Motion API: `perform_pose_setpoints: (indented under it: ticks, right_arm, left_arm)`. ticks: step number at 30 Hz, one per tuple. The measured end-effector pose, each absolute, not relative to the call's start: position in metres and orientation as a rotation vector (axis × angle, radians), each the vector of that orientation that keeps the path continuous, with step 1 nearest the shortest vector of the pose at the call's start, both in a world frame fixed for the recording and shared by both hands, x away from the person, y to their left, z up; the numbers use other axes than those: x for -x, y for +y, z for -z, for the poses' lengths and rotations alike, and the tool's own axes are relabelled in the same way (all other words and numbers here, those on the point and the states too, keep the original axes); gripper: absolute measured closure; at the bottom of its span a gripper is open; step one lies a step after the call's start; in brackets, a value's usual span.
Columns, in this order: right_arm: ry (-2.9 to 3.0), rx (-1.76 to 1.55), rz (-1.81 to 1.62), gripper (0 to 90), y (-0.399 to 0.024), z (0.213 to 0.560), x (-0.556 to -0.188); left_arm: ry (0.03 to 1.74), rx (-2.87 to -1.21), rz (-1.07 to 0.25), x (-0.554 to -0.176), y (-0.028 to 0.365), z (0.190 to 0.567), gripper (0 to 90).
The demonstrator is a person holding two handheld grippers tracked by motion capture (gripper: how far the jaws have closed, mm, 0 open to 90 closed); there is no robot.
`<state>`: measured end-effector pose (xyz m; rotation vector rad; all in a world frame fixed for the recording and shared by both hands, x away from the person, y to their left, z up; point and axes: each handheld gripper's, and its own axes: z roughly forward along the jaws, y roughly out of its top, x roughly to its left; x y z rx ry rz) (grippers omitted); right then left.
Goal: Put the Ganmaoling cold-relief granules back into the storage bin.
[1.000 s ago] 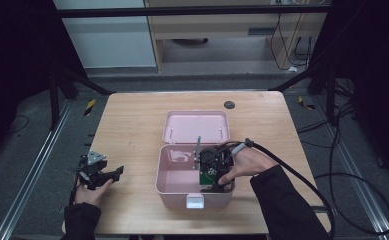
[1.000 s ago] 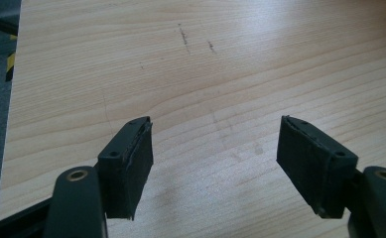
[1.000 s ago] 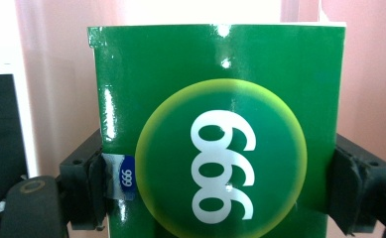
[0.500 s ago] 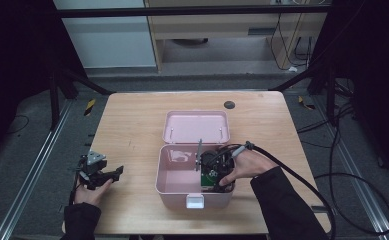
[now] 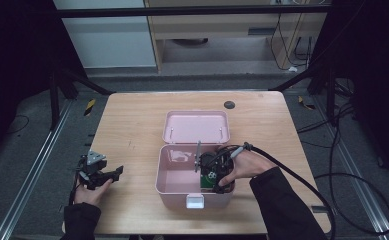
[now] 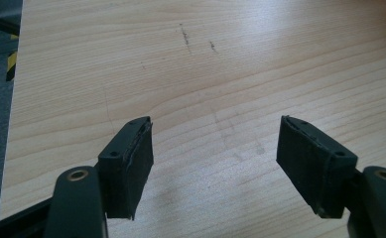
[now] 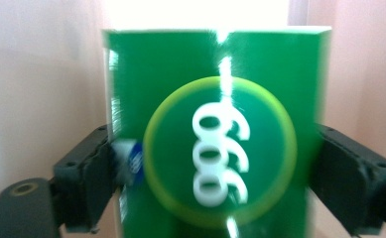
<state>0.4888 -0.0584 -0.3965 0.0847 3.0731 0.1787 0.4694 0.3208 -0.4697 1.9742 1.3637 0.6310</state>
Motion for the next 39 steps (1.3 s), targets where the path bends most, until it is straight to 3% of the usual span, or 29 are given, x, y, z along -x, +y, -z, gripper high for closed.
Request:
perform_pose_setpoints:
  ticks: [28,39]
  right_arm:
    - [2.883,-0.217,-0.607,9.1,-0.104,0.326,-0.479]
    - [2.791,-0.321,-0.737,10.6,-0.13,0.323,-0.473]
  left_arm:
    - [1.358,-1.968,-0.625,-0.469,0.321,0.469,31.5]
    - [1.358,-1.965,-0.625,-0.468,0.32,0.469,31.7]
